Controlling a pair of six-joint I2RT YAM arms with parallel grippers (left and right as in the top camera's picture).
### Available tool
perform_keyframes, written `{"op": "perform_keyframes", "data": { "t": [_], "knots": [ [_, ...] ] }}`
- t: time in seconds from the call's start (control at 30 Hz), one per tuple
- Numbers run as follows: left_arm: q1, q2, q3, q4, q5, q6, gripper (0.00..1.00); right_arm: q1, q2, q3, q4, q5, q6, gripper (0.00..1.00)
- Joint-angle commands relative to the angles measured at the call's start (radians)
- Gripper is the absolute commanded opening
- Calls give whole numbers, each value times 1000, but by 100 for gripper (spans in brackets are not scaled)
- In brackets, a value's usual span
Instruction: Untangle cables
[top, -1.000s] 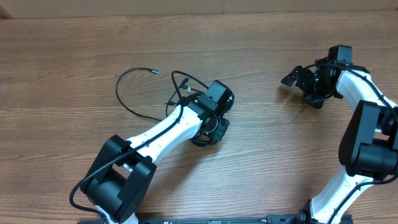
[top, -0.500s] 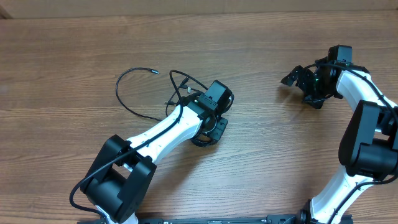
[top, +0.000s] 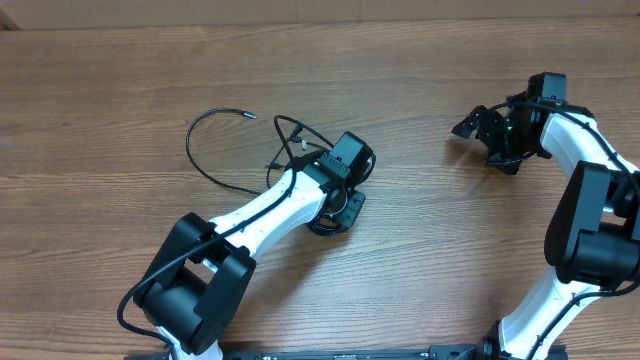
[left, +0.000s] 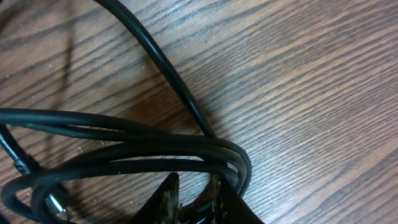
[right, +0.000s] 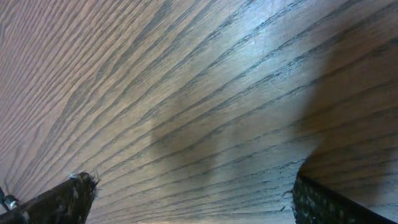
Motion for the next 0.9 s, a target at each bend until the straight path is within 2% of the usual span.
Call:
{"op": "perform_keyframes", "data": {
  "t": [0.0,0.3,0.5,0.6,0.67,0.73,0.77,0.8,0.87],
  "knots": [
    [-2,14,-11,11,-14,-21,21,0,14,-17,1,14,-4,100],
    [-2,14,-11,8,-13,-21,18,0,14,-17,1,14,-4,100],
    [-2,14,-10,7,-3,-14,34,0,14,-17,1,14,-4,100],
    [-2,14,-10,8,76,58,35,0,14,-17,1,14,-4,100],
    [-2,14,-10,10,143,123,30,0,14,-17,19,9,8,100],
    [0,8,-6,6,145,122,20,2,14,-17,24,-42,74,100],
    [1,1,-2,-1,144,122,8,2,14,-17,24,-73,110,100],
    [6,-16,10,-20,142,116,4,2,14,-17,23,-73,114,100],
    [13,-53,30,-40,135,111,4,2,14,-17,23,-76,117,100]
  ]
}}
